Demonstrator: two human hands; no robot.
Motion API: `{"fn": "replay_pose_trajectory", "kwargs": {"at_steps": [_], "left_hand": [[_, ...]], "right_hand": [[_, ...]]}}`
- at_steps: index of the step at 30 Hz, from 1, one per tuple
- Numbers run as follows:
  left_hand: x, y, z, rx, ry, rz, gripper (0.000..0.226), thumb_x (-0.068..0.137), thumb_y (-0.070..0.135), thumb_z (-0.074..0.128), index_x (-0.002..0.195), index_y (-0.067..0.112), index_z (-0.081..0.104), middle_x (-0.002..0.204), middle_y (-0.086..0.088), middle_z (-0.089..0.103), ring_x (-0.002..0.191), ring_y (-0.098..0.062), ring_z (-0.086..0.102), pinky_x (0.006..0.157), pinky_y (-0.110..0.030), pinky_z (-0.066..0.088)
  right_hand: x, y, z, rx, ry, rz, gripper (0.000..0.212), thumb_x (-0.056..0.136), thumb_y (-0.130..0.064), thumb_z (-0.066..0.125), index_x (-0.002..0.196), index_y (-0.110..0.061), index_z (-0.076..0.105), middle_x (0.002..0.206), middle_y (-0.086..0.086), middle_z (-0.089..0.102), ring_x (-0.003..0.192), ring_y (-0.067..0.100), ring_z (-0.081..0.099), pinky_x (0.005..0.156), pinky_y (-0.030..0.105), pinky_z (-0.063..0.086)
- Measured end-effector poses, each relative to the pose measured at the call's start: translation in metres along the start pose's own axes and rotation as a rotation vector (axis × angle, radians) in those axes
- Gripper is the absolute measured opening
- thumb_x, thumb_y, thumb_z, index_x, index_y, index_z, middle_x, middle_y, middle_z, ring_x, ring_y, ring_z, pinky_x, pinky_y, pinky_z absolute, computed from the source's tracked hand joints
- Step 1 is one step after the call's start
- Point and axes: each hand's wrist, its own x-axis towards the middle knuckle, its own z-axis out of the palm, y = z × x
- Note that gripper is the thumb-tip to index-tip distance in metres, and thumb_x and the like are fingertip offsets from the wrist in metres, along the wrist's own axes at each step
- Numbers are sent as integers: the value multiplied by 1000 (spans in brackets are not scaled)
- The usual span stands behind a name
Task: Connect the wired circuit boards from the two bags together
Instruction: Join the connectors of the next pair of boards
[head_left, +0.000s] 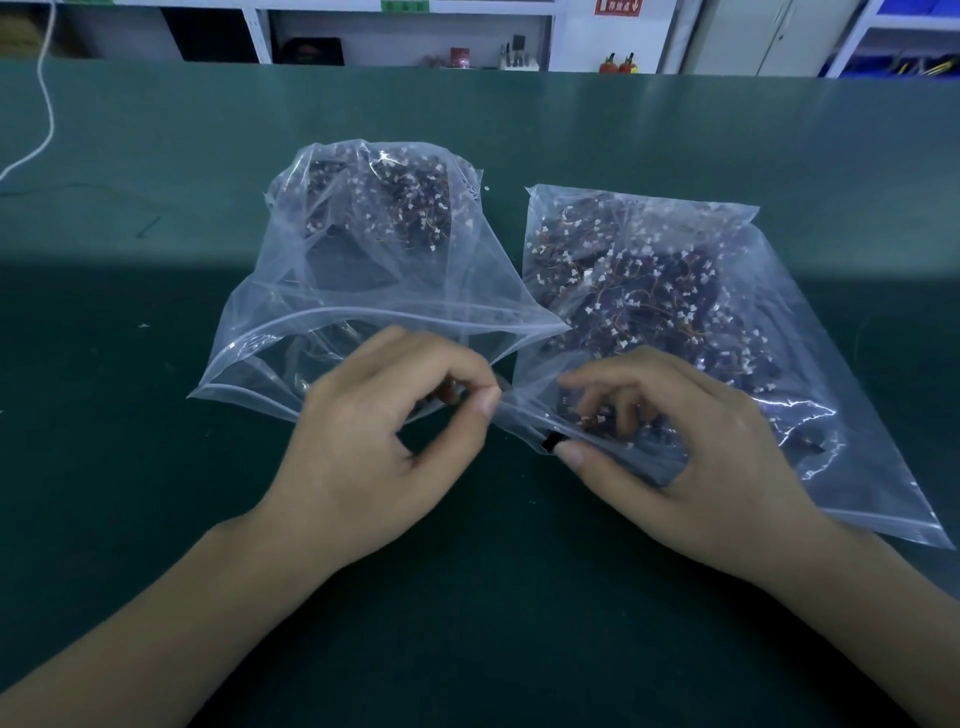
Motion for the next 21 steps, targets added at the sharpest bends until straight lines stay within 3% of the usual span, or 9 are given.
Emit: {"fn": "replay_pose_trajectory", "kwargs": {"at_steps": [3,9,14,21], "left_hand": [[-3,11,5,-211,-104,11,9,100,15,68,94,11,74,93,10,71,88,-16,66,79,-28,51],[-6,16,8,-391,-212,-33,6,98,13,69,95,11,74,91,7,72,87,-21,66,78,-30,52],[-6,16,7,-465,-230,-96,6,99,15,67,97,13,73,92,10,74,84,-21,68,77,-27,52],[-7,12,10,-191,-128,-52,17,101,18,63,112,15,74,91,13,71,80,-16,68,67,-34,52]], "right_hand": [[2,2,0,-1,33,-12,34,96,-31,80,128,-21,73,107,-12,66,82,11,61,79,23,51],[4,4,1,7,43,-89,14,97,-19,79,109,-13,82,105,-2,67,94,0,63,87,13,46],[5,5,2,45,11,-138,14,100,-17,76,110,-10,82,108,4,71,100,9,69,90,22,51],[4,7,3,13,-24,-142,16,105,-18,69,99,-8,80,101,0,71,89,14,67,82,27,52]]}}
